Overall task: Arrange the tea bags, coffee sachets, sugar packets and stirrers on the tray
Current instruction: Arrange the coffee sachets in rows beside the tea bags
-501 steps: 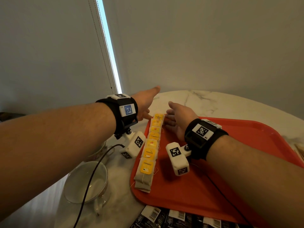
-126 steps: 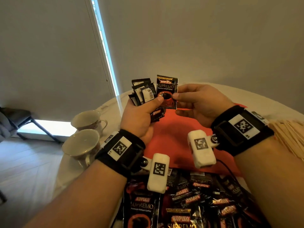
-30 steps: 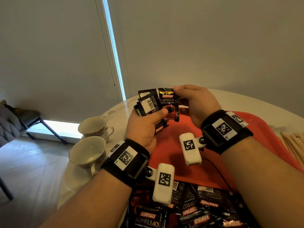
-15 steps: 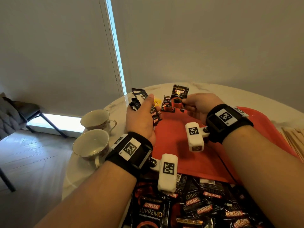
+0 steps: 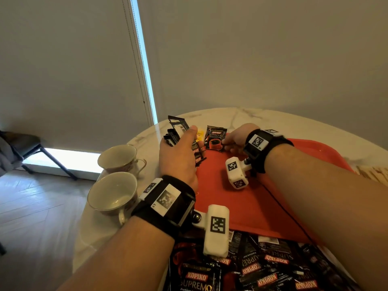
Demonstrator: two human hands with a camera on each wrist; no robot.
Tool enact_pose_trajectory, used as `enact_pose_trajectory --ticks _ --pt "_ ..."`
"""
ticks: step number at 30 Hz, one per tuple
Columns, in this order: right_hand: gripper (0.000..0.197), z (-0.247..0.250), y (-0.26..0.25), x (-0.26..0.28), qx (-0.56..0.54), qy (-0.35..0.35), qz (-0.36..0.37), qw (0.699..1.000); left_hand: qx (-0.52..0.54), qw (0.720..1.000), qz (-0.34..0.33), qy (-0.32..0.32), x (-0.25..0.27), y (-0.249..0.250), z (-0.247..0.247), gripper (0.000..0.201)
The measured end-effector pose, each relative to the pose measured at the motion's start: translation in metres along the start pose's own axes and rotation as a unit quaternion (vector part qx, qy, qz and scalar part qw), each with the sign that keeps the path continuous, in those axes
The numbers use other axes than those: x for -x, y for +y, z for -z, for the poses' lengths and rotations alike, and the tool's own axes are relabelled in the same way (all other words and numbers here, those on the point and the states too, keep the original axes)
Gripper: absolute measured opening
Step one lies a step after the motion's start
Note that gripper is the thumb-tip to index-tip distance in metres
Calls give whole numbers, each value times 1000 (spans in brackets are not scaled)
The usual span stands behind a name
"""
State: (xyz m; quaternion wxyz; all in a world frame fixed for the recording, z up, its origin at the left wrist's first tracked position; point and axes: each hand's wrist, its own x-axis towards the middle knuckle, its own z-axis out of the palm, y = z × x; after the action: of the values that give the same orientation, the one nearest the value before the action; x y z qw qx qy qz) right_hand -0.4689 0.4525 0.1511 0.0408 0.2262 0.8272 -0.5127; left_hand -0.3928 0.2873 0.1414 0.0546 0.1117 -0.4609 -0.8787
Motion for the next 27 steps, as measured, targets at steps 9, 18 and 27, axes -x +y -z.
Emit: enact_pose_trajectory --ticks 9,18,27 --pt "18 -6 -5 -4 79 9 3 997 -4 1000 -4 -3 1 1 1 21" --pt "10 -1 -1 0 0 -14 -7 1000 26 999 21 -22 3 2 -2 18" --pt "18 18 -3 57 -171 -113 60 977 -31 999 -3 -37 9 -1 -4 36"
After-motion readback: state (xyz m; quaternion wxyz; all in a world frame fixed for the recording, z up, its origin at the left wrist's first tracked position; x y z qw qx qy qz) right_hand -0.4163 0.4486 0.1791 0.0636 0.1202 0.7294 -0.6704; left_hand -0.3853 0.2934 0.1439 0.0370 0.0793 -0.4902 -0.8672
